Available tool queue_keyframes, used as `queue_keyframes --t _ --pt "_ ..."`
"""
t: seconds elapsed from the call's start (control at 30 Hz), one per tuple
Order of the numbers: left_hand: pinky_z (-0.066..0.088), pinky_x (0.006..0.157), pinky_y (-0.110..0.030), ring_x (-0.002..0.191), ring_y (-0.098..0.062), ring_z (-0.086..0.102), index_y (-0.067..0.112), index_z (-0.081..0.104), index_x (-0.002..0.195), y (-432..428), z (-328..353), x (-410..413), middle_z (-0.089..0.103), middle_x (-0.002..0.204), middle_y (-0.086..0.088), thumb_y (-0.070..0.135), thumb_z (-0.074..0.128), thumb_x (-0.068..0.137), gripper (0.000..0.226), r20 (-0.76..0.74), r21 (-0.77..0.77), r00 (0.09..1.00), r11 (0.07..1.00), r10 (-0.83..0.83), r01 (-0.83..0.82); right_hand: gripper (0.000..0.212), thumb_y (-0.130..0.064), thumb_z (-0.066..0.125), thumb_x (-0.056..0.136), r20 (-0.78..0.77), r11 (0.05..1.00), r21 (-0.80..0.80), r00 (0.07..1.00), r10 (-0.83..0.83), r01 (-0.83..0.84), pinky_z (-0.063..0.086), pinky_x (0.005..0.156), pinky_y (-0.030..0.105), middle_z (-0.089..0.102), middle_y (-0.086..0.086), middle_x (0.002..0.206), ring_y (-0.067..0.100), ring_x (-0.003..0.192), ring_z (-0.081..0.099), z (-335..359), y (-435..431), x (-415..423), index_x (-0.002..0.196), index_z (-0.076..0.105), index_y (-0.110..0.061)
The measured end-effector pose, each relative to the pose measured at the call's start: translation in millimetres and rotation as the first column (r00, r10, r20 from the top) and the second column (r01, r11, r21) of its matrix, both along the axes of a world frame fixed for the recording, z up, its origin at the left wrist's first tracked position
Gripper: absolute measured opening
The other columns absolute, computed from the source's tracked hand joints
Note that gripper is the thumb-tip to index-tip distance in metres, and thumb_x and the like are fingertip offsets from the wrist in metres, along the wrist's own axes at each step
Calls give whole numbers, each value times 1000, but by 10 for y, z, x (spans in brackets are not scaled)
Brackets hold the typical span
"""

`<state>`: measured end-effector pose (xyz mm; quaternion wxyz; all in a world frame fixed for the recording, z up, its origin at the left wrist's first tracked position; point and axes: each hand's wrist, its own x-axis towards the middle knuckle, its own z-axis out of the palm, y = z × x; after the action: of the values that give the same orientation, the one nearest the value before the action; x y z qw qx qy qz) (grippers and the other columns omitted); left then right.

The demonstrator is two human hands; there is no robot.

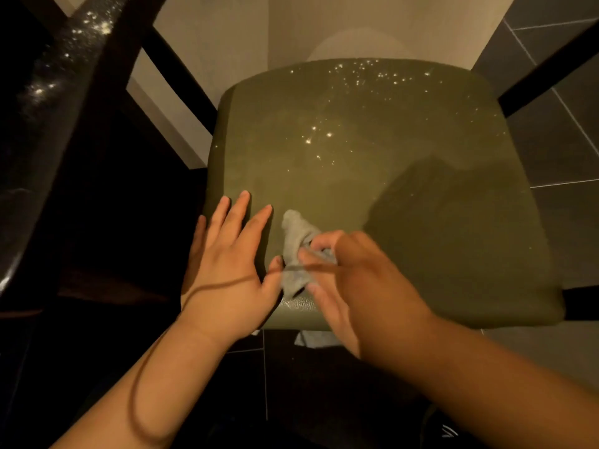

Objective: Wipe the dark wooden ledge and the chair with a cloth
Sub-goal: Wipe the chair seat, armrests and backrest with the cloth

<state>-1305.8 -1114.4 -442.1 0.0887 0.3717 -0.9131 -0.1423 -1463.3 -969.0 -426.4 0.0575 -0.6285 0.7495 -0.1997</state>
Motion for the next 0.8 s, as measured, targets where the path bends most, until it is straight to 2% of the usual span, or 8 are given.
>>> queue_keyframes --t 0.07,0.13,0.2,0.33,0.43,0.53,0.73,0.8 --pt "11 130 -53 161 -25 14 27 44 157 -6 -10 -3 26 172 -3 53 47 84 77 -9 -5 1000 1000 4 -4 47 -37 44 94 -26 1000 6 1000 2 -1 54 89 35 61 6 122 26 100 56 -7 -12 -28 124 72 -14" --pt "11 130 -53 161 -25 16 27 45 156 -9 -21 -3 27 172 -3 54 47 84 77 -13 -12 1000 1000 10 -11 49 -37 44 93 -82 996 8 993 -86 87 55 86 41 60 8 120 31 98 55 -27 -67 -238 124 72 -11" --pt "11 130 -53 160 -26 16 27 46 155 -9 -21 -10 28 171 -3 55 47 84 77 -12 -17 1000 1000 10 -11 48 -40 45 95 -130 986 22 978 -163 168 51 88 38 58 7 120 30 99 52 -37 -65 -458 122 73 -12" --pt "9 130 -50 161 -24 14 29 45 155 -5 -12 -22 27 172 -2 55 45 83 77 -9 -15 1000 1000 21 -21 43 -46 51 95 -85 966 -14 963 -258 257 47 84 35 57 3 108 28 96 53 -15 16 -640 106 77 -13" --pt "10 130 -51 160 -25 17 28 47 154 -9 -14 -22 29 171 -3 55 45 82 77 -23 -15 1000 1000 21 -21 37 -43 55 91 -1 980 -36 980 -197 197 51 81 36 62 3 101 27 89 58 45 -25 -335 101 78 -15" --pt "10 130 -51 160 -24 16 28 46 155 -15 -23 -14 28 171 -2 55 45 83 76 -18 -18 1000 1000 16 -17 42 -40 50 86 -43 998 56 999 -12 14 51 82 38 60 5 102 27 88 55 37 -27 -79 115 71 -18" --pt "10 130 -51 160 -23 16 30 45 155 4 -16 -24 28 171 -2 56 45 85 75 -18 -21 1000 999 25 -26 38 -32 48 91 -118 973 33 968 -222 228 45 82 39 59 9 105 32 92 55 -9 2 -622 115 69 -11" --pt "8 130 -51 160 -23 14 30 44 155 12 -7 -21 28 171 -2 56 44 85 75 -16 -19 1000 999 27 -27 35 -32 43 94 -117 973 27 967 -226 230 44 81 39 58 11 100 32 89 55 36 4 -567 105 67 -8"
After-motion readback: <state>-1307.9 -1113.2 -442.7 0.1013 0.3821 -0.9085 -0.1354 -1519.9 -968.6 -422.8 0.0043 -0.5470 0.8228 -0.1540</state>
